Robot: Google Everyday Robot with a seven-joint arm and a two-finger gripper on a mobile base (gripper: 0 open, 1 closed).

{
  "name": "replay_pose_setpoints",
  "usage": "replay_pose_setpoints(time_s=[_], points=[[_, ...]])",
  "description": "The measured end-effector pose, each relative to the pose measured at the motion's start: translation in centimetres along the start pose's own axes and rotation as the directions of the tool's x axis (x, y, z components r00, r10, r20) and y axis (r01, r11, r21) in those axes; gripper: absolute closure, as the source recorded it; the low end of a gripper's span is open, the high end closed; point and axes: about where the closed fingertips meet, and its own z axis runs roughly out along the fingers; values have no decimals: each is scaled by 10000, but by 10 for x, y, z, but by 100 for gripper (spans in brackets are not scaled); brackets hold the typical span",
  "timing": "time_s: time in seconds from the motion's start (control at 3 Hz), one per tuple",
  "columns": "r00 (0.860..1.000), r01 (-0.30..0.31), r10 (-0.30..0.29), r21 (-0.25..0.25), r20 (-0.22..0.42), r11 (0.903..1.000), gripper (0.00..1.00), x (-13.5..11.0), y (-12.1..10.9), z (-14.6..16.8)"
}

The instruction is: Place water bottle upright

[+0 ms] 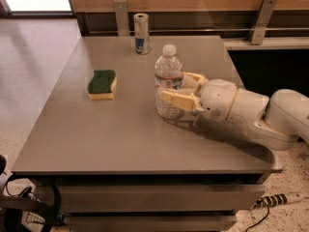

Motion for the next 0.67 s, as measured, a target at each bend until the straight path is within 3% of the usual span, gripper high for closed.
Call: replay_pose_setpoints(time_s=[0.67], points=[[9998, -219, 219, -42, -8, 9998, 100, 1, -2, 2]])
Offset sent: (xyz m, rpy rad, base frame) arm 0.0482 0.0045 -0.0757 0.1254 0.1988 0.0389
